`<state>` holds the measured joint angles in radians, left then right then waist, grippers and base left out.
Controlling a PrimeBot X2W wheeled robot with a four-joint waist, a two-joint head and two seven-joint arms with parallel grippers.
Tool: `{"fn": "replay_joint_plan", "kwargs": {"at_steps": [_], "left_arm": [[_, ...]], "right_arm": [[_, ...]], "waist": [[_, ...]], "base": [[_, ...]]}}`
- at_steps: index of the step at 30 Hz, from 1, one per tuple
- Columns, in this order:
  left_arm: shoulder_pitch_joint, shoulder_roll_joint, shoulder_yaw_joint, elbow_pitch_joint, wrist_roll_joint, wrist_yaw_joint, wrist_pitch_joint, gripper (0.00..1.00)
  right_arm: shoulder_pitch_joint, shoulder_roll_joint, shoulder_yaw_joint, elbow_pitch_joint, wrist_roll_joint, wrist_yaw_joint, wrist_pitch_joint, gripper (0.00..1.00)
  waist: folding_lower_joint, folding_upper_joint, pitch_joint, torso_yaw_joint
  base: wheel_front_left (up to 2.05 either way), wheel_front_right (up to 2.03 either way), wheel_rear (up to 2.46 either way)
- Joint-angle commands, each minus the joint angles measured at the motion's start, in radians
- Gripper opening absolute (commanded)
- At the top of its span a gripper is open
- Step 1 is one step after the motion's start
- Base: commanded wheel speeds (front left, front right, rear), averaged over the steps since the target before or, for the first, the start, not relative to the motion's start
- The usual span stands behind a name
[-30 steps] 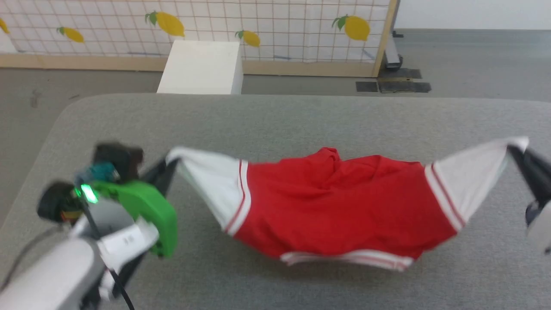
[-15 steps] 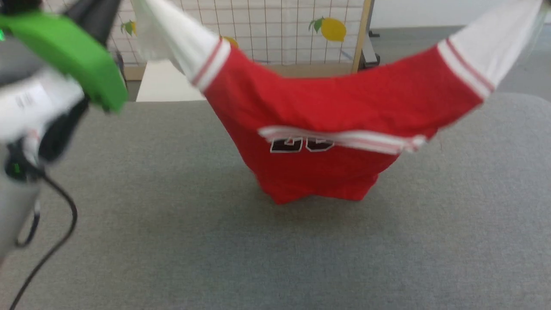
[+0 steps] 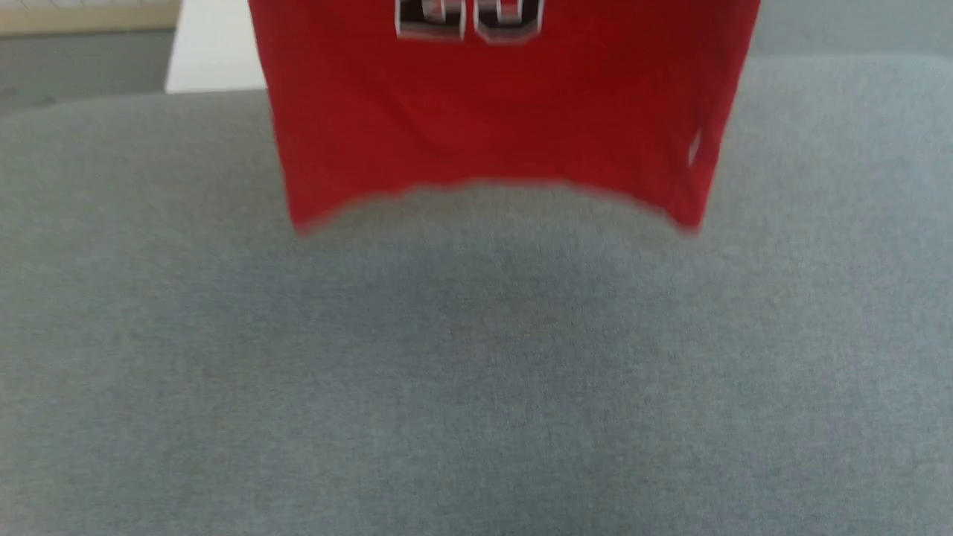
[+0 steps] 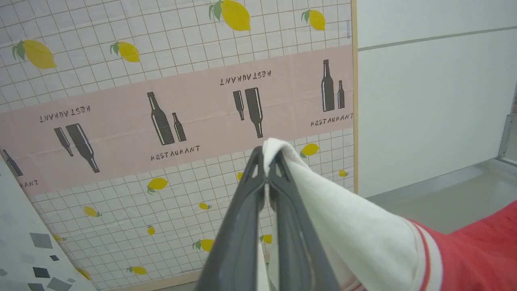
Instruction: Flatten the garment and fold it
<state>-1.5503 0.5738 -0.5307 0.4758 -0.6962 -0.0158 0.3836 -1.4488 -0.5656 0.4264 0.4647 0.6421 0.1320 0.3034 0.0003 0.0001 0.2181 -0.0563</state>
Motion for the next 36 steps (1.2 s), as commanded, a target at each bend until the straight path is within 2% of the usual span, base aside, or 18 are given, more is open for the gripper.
{"fn": "replay_joint_plan", "kwargs": {"at_steps": [1, 4, 10, 18, 28, 36], "left_arm": [[-0.051, -0.013, -0.005, 0.033, 0.025, -0.013, -0.017, 0.0], [-0.165, -0.043, -0.013, 0.135, 0.058, -0.03, -0.061, 0.0], [-0.325, -0.089, -0.011, 0.291, 0.092, -0.038, -0.149, 0.0], [-0.393, -0.122, -0.022, 0.423, 0.104, -0.061, -0.238, 0.0], [-0.266, -0.162, -0.048, 0.5, 0.083, -0.084, -0.317, 0.0], [0.008, -0.217, -0.093, 0.531, 0.049, -0.099, -0.356, 0.0]], "right_arm": [[-0.048, 0.013, 0.014, 0.043, -0.007, -0.001, -0.027, 0.0], [-0.161, 0.036, 0.067, 0.153, -0.016, -0.001, -0.088, 0.0], [-0.318, 0.073, 0.121, 0.329, -0.008, -0.001, -0.201, 0.0], [-0.411, 0.114, 0.167, 0.476, 0.03, -0.001, -0.288, 0.0], [-0.325, 0.107, 0.266, 0.522, 0.099, -0.001, -0.298, 0.0], [-0.079, 0.075, 0.363, 0.482, 0.183, -0.001, -0.267, 0.0]], "waist": [[-0.0003, -0.0001, 0.116, -0.04], [-0.0003, -0.0001, 0.167, -0.043], [-0.0003, -0.0001, 0.249, -0.036], [-0.0003, -0.0001, 0.327, -0.006], [-0.0003, -0.0001, 0.349, 0.049], [-0.0003, -0.0001, 0.251, 0.089]], "base": [[0.0, 0.0, 0.0], [0.0, 0.0, 0.0], [0.0, 0.0, 0.0], [0.0, 0.0, 0.0], [0.0, 0.0, 0.0], [0.0, 0.0, 0.0]]}}
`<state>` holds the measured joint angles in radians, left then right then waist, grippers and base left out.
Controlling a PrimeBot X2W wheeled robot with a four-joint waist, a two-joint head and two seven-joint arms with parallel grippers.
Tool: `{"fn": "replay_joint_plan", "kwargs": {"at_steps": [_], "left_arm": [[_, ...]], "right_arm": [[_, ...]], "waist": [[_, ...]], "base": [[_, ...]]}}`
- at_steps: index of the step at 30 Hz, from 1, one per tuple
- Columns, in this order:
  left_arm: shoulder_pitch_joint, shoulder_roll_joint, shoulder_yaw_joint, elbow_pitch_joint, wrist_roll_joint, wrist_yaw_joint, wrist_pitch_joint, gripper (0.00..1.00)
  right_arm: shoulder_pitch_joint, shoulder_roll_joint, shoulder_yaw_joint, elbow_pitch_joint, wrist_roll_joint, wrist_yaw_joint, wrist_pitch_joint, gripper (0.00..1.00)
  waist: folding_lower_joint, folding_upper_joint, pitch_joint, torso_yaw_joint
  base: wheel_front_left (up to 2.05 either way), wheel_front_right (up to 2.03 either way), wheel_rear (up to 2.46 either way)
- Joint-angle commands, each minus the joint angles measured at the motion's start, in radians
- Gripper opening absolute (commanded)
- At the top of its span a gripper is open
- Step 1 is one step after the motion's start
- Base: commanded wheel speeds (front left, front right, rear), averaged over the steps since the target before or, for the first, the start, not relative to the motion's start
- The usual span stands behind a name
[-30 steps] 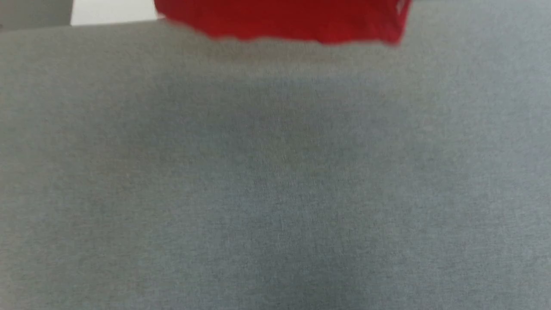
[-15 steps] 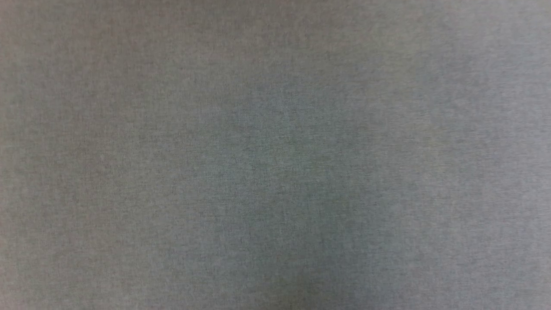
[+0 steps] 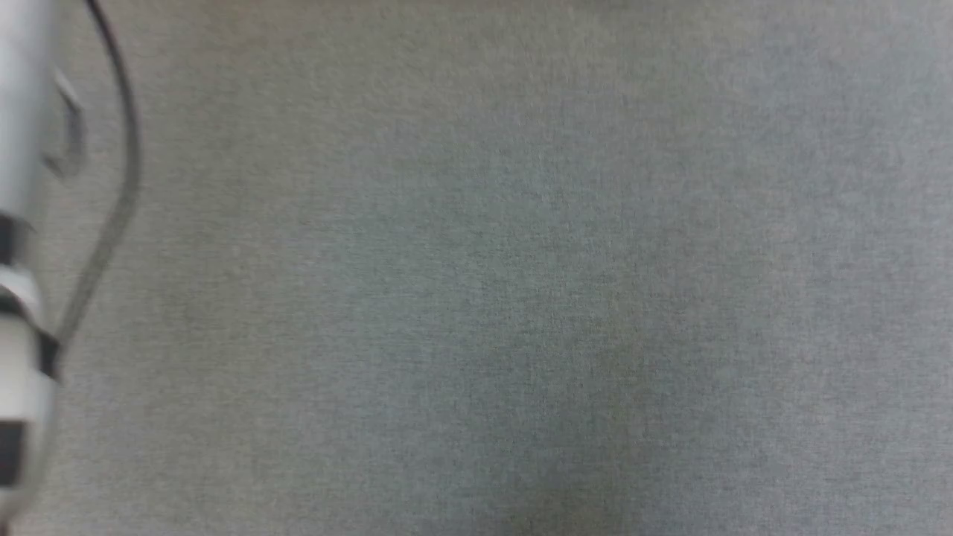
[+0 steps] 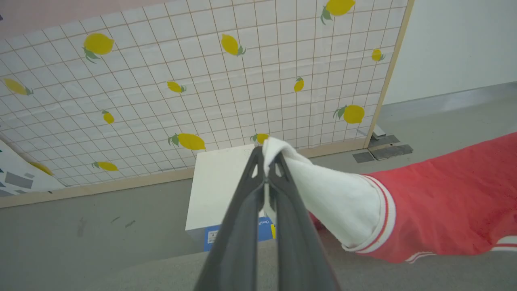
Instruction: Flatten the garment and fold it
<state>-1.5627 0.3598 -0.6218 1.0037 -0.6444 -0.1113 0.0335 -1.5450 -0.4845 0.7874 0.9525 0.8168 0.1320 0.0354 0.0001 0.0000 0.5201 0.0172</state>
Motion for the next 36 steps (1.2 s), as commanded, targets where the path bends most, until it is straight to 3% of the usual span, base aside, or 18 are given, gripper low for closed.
{"fn": "replay_joint_plan", "kwargs": {"at_steps": [1, 8, 18, 26, 36], "left_arm": [[0.067, -0.003, -0.014, 0.003, -0.002, -0.006, -0.009, 0.0], [0.354, 0.009, -0.091, -0.031, -0.015, -0.015, 0.016, 0.0], [0.655, 0.121, -0.164, -0.211, -0.041, -0.012, 0.087, 0.0], [0.869, 0.249, -0.163, -0.452, -0.107, 0.047, 0.2, 0.0], [1.165, 0.445, -0.155, -0.837, -0.2, 0.183, 0.321, 0.0]], "right_arm": [[0.063, -0.013, 0.018, -0.019, 0.022, -0.001, 0.011, 0.0], [0.332, -0.076, 0.104, -0.104, 0.102, -0.001, 0.069, 0.0], [0.611, -0.202, 0.154, -0.209, 0.174, -0.001, 0.123, 0.0], [0.77, -0.287, 0.132, -0.299, 0.248, -0.001, 0.193, 0.0], [0.982, -0.419, 0.088, -0.457, 0.338, -0.001, 0.296, 0.0]], "waist": [[-0.0001, 0.0, -0.072, 0.019], [-0.0001, 0.0, -0.211, 0.038], [-0.0001, 0.0, -0.362, 0.066], [-0.0001, 0.0, -0.455, 0.073], [-0.0001, 0.0, -0.525, 0.087]], "base": [[0.0, 0.0, 0.0], [0.0, 0.0, 0.0], [0.0, 0.0, 0.0], [0.0, 0.0, 0.0], [0.0, 0.0, 0.0]]}}
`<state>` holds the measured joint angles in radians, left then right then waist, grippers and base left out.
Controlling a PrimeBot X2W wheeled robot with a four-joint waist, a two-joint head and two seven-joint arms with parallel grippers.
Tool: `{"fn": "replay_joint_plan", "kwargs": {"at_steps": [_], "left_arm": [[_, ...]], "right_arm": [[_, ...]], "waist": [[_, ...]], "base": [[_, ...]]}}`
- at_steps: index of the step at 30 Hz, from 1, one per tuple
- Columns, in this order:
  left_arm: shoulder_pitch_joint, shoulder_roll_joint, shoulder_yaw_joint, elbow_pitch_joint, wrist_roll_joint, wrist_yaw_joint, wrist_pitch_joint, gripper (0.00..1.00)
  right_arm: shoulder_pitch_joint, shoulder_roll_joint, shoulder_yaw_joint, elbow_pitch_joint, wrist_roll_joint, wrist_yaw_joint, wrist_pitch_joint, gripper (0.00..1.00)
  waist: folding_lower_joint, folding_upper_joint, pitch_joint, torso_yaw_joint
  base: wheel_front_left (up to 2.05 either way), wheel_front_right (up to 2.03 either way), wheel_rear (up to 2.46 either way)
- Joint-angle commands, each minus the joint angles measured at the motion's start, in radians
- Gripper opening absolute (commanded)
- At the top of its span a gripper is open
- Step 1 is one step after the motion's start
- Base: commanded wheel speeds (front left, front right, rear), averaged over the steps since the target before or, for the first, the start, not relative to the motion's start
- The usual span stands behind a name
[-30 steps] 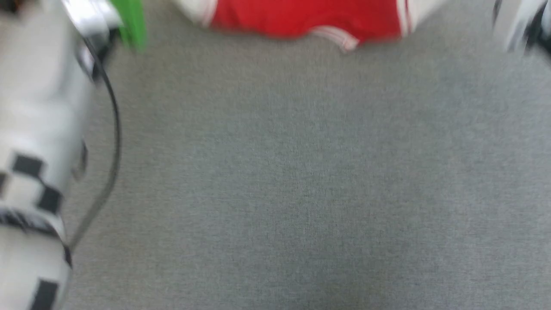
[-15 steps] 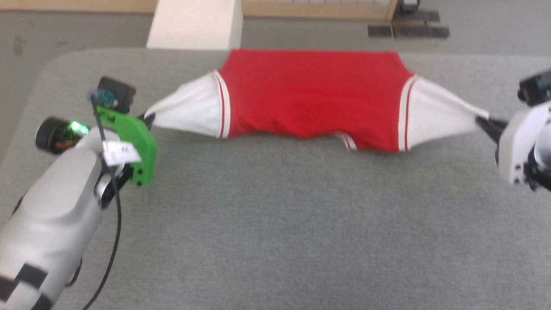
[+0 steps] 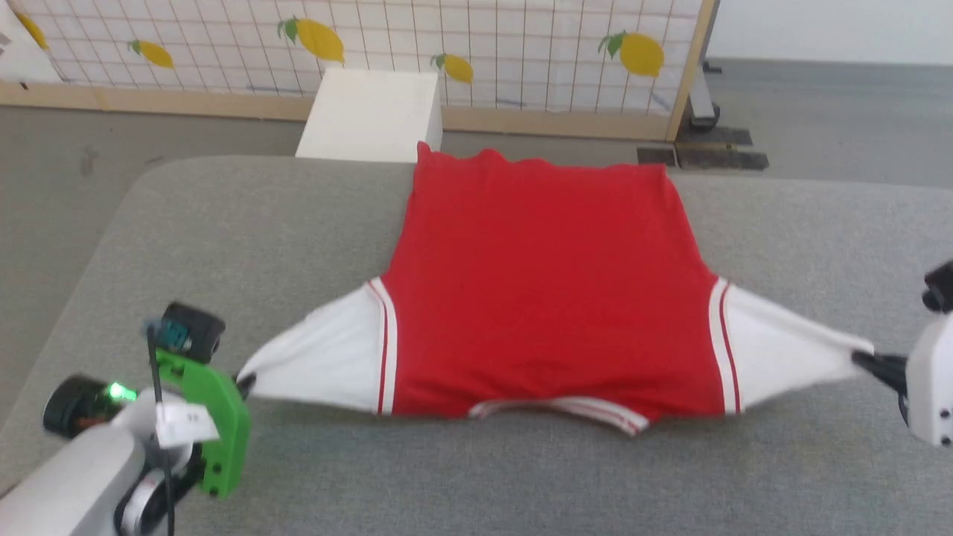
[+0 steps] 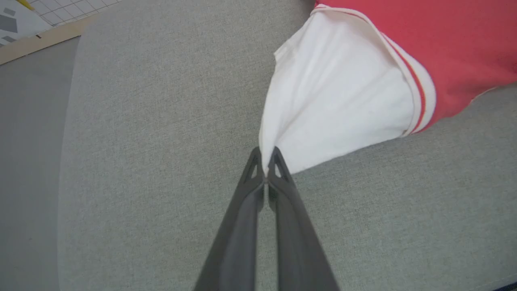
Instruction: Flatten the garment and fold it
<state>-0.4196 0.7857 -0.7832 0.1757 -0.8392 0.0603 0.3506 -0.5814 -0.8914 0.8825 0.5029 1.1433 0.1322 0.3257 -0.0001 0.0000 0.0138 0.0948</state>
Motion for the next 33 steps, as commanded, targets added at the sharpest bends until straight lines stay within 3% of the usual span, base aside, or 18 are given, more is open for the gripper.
{"fn": "replay_joint_plan", "kwargs": {"at_steps": [1, 7, 14, 22, 28, 29, 30, 33], "left_arm": [[0.045, 0.034, 0.009, -0.039, -0.015, 0.024, 0.011, 0.0], [0.184, 0.113, 0.033, -0.201, -0.084, 0.115, 0.032, 0.0], [0.314, 0.144, 0.013, -0.311, -0.12, 0.188, 0.04, 0.0], [0.397, 0.155, -0.025, -0.322, -0.12, 0.213, 0.037, 0.0], [0.353, 0.105, -0.008, -0.332, -0.112, 0.222, 0.01, 0.0], [0.342, 0.095, -0.005, -0.335, -0.109, 0.223, 0.007, 0.0], [0.329, 0.082, -0.004, -0.34, -0.104, 0.224, 0.003, 0.0], [0.294, 0.043, 0.002, -0.357, -0.093, 0.232, -0.011, 0.0]], "right_arm": [[0.036, -0.027, -0.015, -0.027, 0.025, -0.002, 0.016, 0.0], [0.159, -0.113, -0.061, -0.148, 0.079, -0.002, 0.07, 0.0], [0.322, -0.155, -0.098, -0.239, 0.084, -0.002, 0.12, 0.0], [0.458, -0.153, -0.161, -0.279, 0.047, -0.002, 0.202, 0.0], [0.478, -0.121, -0.267, -0.305, -0.009, -0.002, 0.22, 0.0], [0.477, -0.114, -0.283, -0.31, -0.019, -0.002, 0.223, 0.71], [0.473, -0.105, -0.306, -0.315, -0.029, -0.002, 0.229, 1.0], [0.451, -0.078, -0.37, -0.336, -0.056, -0.002, 0.238, 1.0]], "waist": [[0.0001, 0.0, -0.023, 0.011], [0.0001, 0.0, -0.045, 0.015], [0.0001, 0.0, -0.05, 0.016], [0.0001, 0.0, -0.039, 0.011], [0.0001, 0.0, -0.024, 0.015], [0.0001, 0.0, -0.02, 0.017], [0.0001, 0.0, -0.014, 0.02], [0.0001, 0.0, 0.01, 0.03]], "base": [[0.0, 0.0, 0.0], [0.0, 0.0, 0.0], [0.0, 0.0, 0.0], [0.0, 0.0, 0.0], [0.0, 0.0, 0.0], [0.0, 0.0, 0.0], [0.0, 0.0, 0.0], [0.0, 0.0, 0.0]]}}
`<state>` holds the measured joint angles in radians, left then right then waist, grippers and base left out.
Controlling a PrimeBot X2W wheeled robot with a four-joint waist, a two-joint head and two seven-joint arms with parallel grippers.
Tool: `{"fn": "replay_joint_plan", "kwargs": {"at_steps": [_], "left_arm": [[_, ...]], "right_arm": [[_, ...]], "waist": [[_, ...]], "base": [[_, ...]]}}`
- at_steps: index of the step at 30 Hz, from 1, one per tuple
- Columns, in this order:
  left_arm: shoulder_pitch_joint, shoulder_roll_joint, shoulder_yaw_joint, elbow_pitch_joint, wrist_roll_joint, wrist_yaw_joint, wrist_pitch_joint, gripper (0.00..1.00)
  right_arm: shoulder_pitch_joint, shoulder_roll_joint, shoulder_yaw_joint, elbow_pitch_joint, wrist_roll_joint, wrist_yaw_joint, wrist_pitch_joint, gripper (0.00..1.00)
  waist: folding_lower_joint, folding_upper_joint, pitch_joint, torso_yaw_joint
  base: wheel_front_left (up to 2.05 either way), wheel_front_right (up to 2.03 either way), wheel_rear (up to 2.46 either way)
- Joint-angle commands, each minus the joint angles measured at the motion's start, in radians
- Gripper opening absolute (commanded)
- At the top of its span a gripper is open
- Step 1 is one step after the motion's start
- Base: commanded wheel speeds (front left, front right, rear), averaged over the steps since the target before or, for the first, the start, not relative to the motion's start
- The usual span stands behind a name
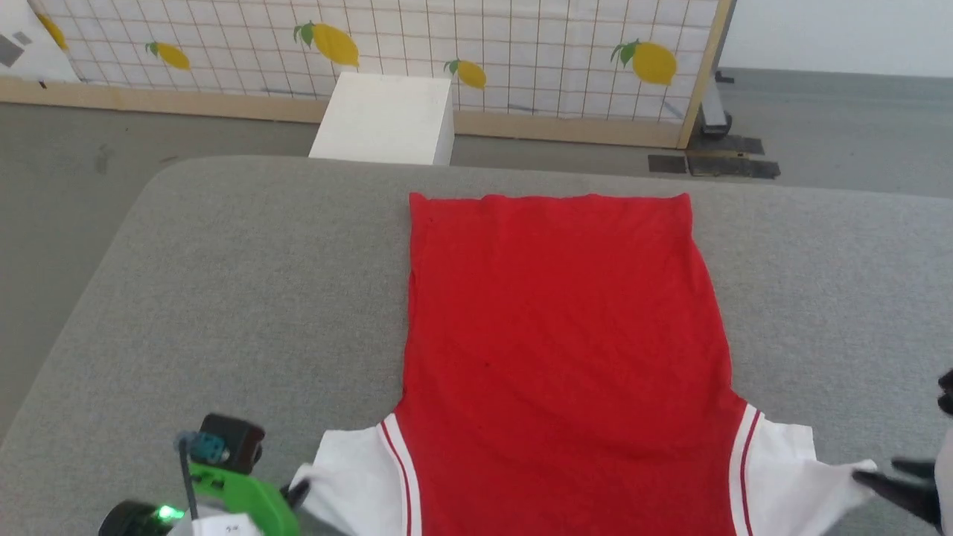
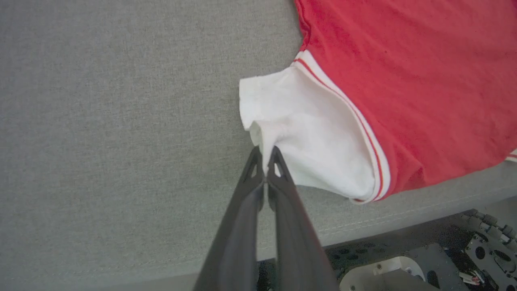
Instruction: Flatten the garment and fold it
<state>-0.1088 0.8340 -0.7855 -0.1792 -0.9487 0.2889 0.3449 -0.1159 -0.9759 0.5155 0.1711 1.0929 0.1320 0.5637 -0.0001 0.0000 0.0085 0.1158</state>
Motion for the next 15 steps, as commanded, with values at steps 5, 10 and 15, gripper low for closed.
{"fn": "replay_joint_plan", "kwargs": {"at_steps": [5, 10, 15], "left_arm": [[-0.083, -0.079, 0.026, -0.027, 0.056, 0.029, -0.063, 0.0], [-0.151, -0.149, 0.032, -0.021, 0.125, 0.048, -0.144, 0.0], [-0.2, -0.176, -0.01, -0.007, 0.201, 0.033, -0.165, 0.0]], "right_arm": [[-0.096, 0.083, -0.133, -0.022, -0.098, -0.001, -0.013, 1.0], [-0.206, 0.181, -0.229, -0.012, -0.213, -0.001, 0.011, 1.0], [-0.343, 0.254, -0.268, 0.026, -0.314, -0.001, 0.092, 1.0]], "waist": [[0.0001, 0.0, 0.078, 0.04], [0.0001, 0.0, 0.15, 0.08], [0.0001, 0.0, 0.225, 0.107]], "base": [[0.0, 0.0, 0.0], [0.0, 0.0, 0.0], [0.0, 0.0, 0.0]]}}
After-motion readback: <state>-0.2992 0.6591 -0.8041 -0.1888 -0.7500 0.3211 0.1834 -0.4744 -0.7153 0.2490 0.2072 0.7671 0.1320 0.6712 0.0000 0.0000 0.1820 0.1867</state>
